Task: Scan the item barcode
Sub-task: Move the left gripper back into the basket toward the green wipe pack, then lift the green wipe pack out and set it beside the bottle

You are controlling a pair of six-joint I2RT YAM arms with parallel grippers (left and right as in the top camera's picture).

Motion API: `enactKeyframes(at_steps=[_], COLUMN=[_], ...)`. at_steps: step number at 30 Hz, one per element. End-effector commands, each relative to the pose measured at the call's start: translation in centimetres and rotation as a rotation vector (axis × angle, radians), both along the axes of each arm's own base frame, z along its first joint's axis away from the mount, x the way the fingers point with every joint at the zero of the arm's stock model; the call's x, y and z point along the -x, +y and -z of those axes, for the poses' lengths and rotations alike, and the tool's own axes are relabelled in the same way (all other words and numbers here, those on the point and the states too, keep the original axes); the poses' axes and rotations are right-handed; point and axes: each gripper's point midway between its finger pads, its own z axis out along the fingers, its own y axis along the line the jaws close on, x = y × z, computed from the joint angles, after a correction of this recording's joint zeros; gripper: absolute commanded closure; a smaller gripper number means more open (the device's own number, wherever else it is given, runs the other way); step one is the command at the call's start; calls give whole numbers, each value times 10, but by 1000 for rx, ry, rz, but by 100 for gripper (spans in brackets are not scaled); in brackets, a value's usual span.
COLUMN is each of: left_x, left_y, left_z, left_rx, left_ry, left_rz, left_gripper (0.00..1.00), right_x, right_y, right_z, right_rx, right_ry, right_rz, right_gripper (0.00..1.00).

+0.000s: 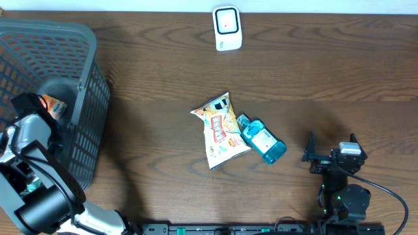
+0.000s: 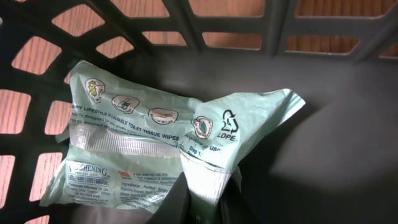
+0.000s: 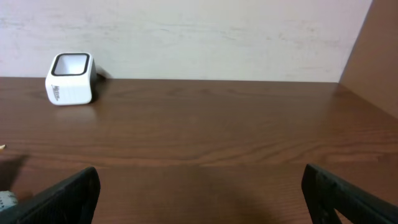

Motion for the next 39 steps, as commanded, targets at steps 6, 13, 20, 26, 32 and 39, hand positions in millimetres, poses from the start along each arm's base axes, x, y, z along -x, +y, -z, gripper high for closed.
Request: enactKeyframes(at_steps=[6, 13, 20, 26, 32, 39], left_x=[-40, -66, -75, -69, -57, -67], left_y=[-18, -36, -69, -112, -186, -317], left_z=[-43, -126, -217, -309, -379, -384], left_rx=[70, -71, -224, -395, -375, 13], left_ry=[-236, -462, -710, -942, -1252, -1403], left_rz=[129, 242, 360, 547, 795, 1330], left_gripper=[93, 93, 93, 93, 93, 93], right_x=[0, 0, 0, 0, 0, 0], right_y=[-1, -1, -1, -1, -1, -1], right_z=[1, 1, 1, 1, 1, 1], right_rx=[7, 7, 7, 8, 7, 7], right_ry=[5, 5, 5, 5, 5, 5], right_rz=[2, 2, 2, 2, 2, 2], right_gripper=[1, 1, 1, 1, 1, 1])
